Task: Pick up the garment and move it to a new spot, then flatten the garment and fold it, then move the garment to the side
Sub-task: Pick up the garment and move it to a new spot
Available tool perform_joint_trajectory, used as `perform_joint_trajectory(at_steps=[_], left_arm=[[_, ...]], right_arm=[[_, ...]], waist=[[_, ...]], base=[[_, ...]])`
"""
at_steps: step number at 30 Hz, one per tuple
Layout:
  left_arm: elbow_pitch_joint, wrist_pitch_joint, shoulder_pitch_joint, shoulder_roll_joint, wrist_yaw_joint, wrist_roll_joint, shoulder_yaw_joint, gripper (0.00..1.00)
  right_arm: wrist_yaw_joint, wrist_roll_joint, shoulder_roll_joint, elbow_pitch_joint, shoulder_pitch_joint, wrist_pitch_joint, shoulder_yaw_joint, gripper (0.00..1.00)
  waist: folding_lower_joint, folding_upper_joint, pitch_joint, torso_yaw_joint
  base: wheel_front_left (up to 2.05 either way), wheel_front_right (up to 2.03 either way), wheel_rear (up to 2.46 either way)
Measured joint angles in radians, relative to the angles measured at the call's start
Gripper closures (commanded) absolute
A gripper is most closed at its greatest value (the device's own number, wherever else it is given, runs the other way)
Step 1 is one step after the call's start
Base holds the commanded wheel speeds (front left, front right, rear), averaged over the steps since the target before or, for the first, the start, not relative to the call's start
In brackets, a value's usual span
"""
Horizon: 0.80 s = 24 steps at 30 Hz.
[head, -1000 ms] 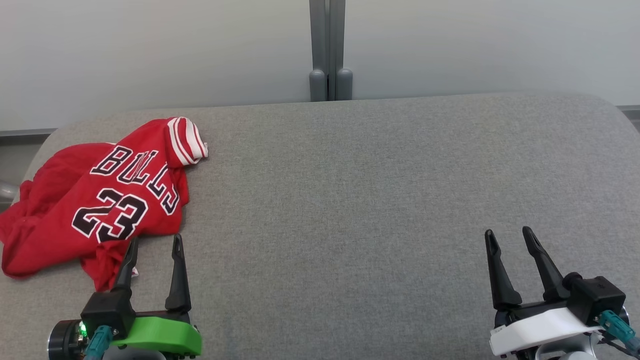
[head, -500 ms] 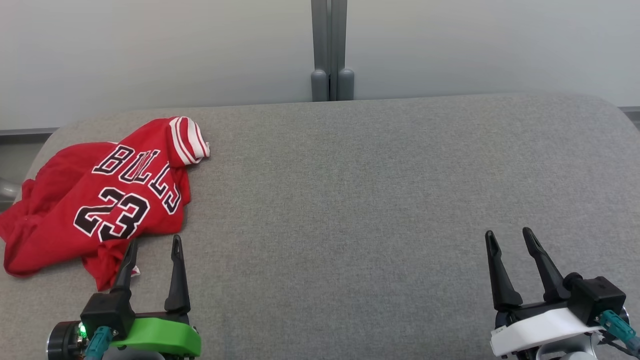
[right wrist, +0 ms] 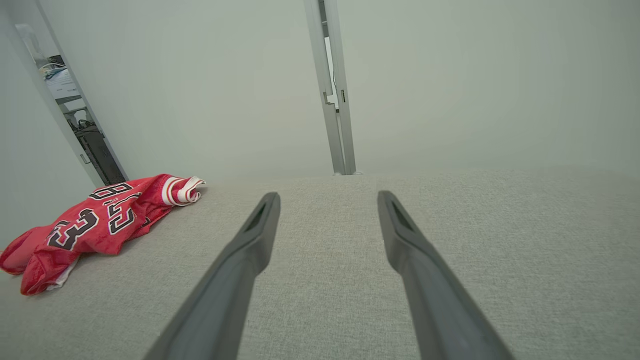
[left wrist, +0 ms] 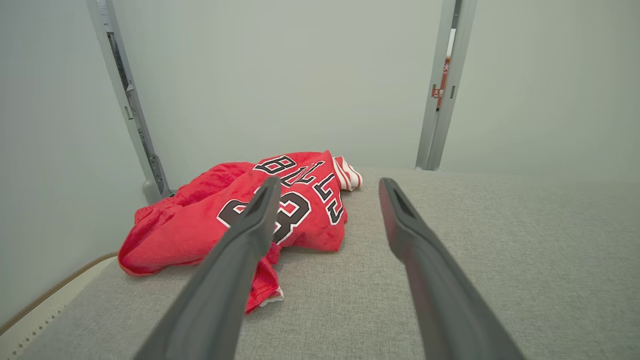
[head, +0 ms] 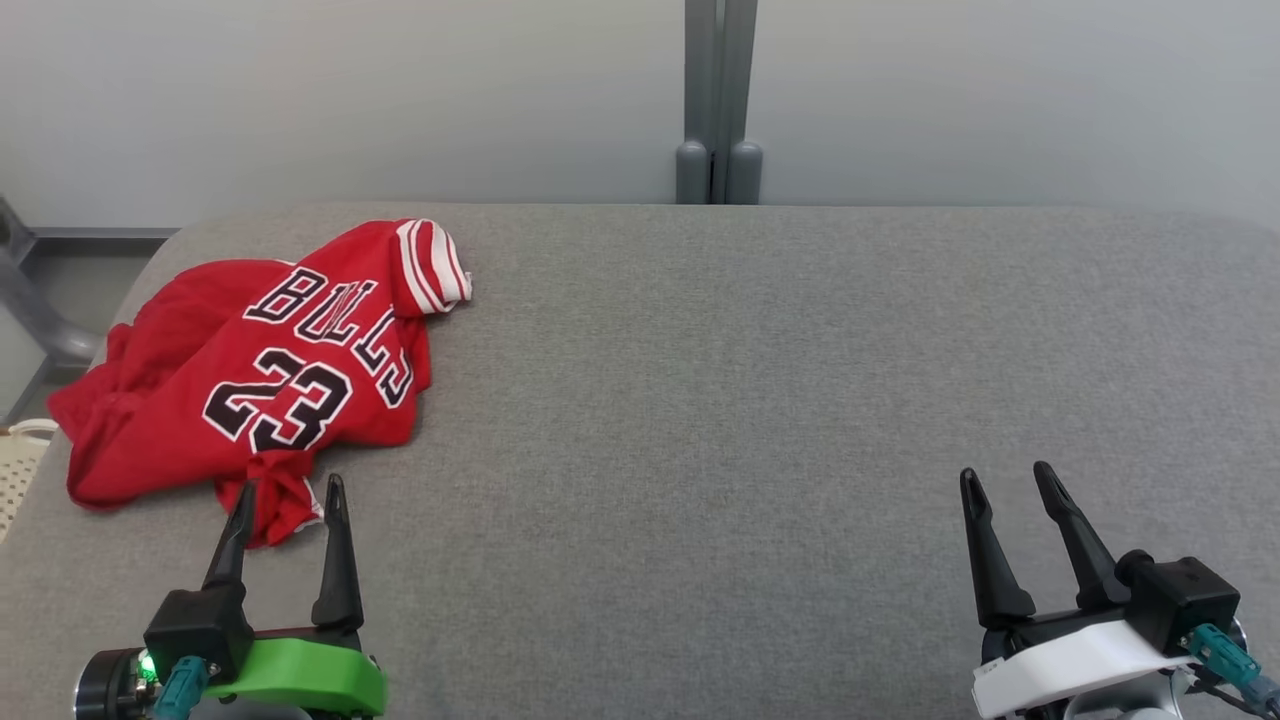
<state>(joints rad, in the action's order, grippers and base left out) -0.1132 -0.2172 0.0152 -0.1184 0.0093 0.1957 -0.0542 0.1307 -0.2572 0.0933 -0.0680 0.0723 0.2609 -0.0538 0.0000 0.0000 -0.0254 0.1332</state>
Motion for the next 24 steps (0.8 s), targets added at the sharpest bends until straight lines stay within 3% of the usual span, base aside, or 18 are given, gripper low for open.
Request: perform_joint_trajectory(at_steps=[24], left_arm=[[0.022,0.018,0.027,-0.043,0.019,0.011,0.008,0.00]], right_arm=[[0.000,-0.007,-0.019,-0.023,0.007,0.001,-0.017,0.00]], waist=[[0.0000,0.0000,-0.014,0.252]], base=[[0.00,0.00,0.00]])
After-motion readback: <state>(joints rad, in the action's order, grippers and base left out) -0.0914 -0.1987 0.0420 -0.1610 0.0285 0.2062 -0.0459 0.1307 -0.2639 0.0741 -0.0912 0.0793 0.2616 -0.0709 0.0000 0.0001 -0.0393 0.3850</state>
